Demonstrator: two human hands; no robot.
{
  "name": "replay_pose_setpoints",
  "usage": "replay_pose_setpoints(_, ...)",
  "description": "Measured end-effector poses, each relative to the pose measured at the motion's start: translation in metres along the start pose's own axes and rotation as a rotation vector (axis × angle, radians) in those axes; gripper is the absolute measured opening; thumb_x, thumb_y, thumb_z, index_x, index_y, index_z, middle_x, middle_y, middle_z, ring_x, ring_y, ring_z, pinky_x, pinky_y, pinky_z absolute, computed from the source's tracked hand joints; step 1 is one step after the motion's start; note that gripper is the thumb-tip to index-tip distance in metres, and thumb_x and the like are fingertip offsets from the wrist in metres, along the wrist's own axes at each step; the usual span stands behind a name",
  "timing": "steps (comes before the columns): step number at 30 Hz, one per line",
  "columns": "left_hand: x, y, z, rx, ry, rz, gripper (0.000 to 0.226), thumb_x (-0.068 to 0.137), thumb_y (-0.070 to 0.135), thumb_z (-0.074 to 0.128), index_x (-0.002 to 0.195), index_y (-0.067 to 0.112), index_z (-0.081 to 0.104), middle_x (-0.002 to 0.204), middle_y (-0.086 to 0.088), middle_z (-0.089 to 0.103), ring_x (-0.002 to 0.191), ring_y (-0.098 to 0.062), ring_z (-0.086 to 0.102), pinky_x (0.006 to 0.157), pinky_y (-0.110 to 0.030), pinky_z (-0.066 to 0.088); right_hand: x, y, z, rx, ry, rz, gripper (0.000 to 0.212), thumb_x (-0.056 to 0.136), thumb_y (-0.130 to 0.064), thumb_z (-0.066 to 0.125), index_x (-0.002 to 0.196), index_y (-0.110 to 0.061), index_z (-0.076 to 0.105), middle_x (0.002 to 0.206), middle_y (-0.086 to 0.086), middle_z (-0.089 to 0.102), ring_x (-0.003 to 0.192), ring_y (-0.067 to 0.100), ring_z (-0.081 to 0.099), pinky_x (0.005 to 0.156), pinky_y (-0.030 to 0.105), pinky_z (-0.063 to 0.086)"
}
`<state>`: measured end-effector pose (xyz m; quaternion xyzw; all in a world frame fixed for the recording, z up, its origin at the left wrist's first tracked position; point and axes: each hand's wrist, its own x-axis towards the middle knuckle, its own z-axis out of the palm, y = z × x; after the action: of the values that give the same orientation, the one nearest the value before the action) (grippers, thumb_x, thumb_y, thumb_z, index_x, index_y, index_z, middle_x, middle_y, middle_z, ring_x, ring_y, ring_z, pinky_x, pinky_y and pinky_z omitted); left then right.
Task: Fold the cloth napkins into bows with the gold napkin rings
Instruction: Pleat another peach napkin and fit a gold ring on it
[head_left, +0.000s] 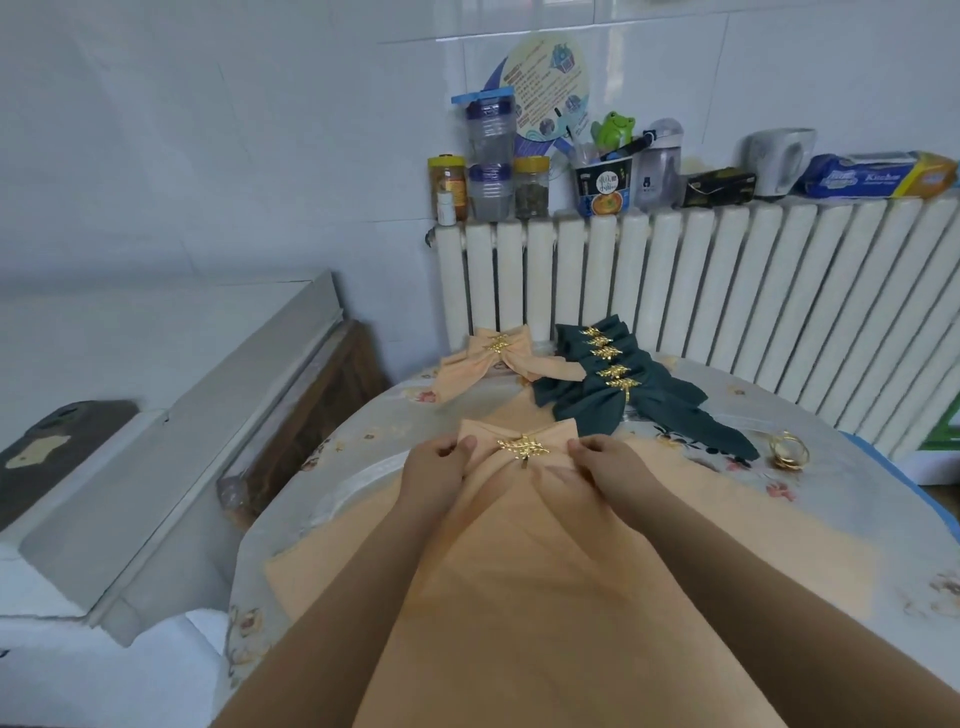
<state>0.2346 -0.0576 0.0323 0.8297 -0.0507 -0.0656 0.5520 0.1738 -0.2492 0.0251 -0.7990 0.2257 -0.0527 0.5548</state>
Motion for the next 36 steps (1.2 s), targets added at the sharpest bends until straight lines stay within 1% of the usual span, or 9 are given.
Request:
replay_pose_setpoints(3,0.044,0.003,-0.001,0.080,0.020,-0.030,0.028,0.095,0.028,0.051,0.092,0.007,0.069,0.090,-0.011,0.067,0.090,-0.026,0.058,0.077,-0.031,0.040,0.035,-0.017,0.003,0.077,-0.003,0.027,0.015,0.095,-0.028,0.054,0.100,-0.016,0.063,0.093,0.003,0.065,0.084,0.017,0.057,0.071,0.027,0.045)
replay_pose_setpoints(7,0.103,0.005,0.002,-0.030,0.083,-0.069,0.029,0.092,0.023,0.059,0.114,0.007,0.067,0.114,-0.016,0.066,0.115,-0.032,0.056,0.101,-0.039,0.042,0.091,-0.038,0.010,0.143,0.063,0.041,0.012,0.091,-0.025,0.060,0.099,-0.018,0.066,0.085,-0.002,0.064,0.076,0.013,0.055,0.068,0.026,0.045)
replay_pose_setpoints(12,0.156,0.014,0.000,-0.289,0.129,-0.136,0.011,0.084,0.012,0.069,0.083,0.022,0.071,0.095,-0.010,0.071,0.095,-0.030,0.064,0.090,-0.040,0.051,0.143,-0.055,0.017,0.088,0.129,-0.038,0.019,0.091,-0.021,0.060,0.105,-0.011,0.068,0.089,-0.002,0.063,0.085,0.015,0.055,0.082,0.029,0.043)
replay_pose_setpoints(15,0.199,0.022,0.005,-0.399,0.142,-0.188,0.008,0.082,0.005,0.071,0.089,0.009,0.072,0.083,-0.007,0.068,0.078,-0.022,0.061,0.077,-0.035,0.055,0.188,-0.065,0.022,0.079,0.174,-0.057,0.020,0.089,-0.020,0.062,0.106,-0.011,0.069,0.088,-0.001,0.064,0.088,0.018,0.058,0.088,0.034,0.047)
replay_pose_setpoints(18,0.240,0.020,0.014,-0.369,0.173,-0.198,0.017,0.079,0.010,0.075,0.095,0.006,0.073,0.083,-0.010,0.071,0.074,-0.021,0.060,0.084,-0.037,0.055,0.232,-0.065,0.030,0.058,0.198,-0.070,0.020,0.090,-0.021,0.062,0.104,-0.010,0.069,0.086,0.000,0.066,0.085,0.017,0.059,0.088,0.034,0.048)
replay_pose_setpoints(21,0.278,0.011,0.027,-0.300,0.196,-0.207,0.018,0.079,0.013,0.075,0.096,0.009,0.074,0.097,-0.014,0.072,0.080,-0.021,0.064,0.083,-0.030,0.050,0.271,-0.059,0.041,-0.026,0.228,-0.085,0.023,0.092,-0.023,0.058,0.109,-0.010,0.066,0.100,0.003,0.067,0.095,0.019,0.059,0.089,0.033,0.045)
replay_pose_setpoints(23,0.290,0.008,0.032,-0.278,0.190,-0.213,0.020,0.080,0.015,0.074,0.100,0.010,0.073,0.100,-0.013,0.072,0.096,-0.025,0.065,0.079,-0.026,0.047,0.283,-0.056,0.043,-0.060,0.252,-0.113,0.024,0.093,-0.022,0.056,0.112,-0.010,0.064,0.107,0.005,0.065,0.099,0.020,0.056,0.089,0.032,0.042)
replay_pose_setpoints(29,0.323,-0.021,0.059,-0.037,0.187,-0.226,0.024,0.087,0.017,0.066,0.111,0.015,0.070,0.115,-0.005,0.068,0.109,-0.023,0.059,0.093,-0.026,0.043,0.325,-0.013,0.059,-0.263,0.263,-0.045,0.016,0.092,-0.023,0.057,0.103,-0.015,0.065,0.102,0.004,0.066,0.087,0.018,0.057,0.072,0.029,0.043)
replay_pose_setpoints(36,0.321,-0.024,0.065,0.119,0.195,-0.181,0.027,0.094,0.018,0.055,0.118,0.009,0.065,0.123,-0.010,0.063,0.115,-0.025,0.055,0.082,-0.022,0.038,0.330,-0.008,0.067,-0.337,0.295,-0.043,0.023,0.094,-0.014,0.050,0.112,-0.010,0.064,0.110,0.008,0.065,0.088,0.019,0.057,0.066,0.025,0.041)
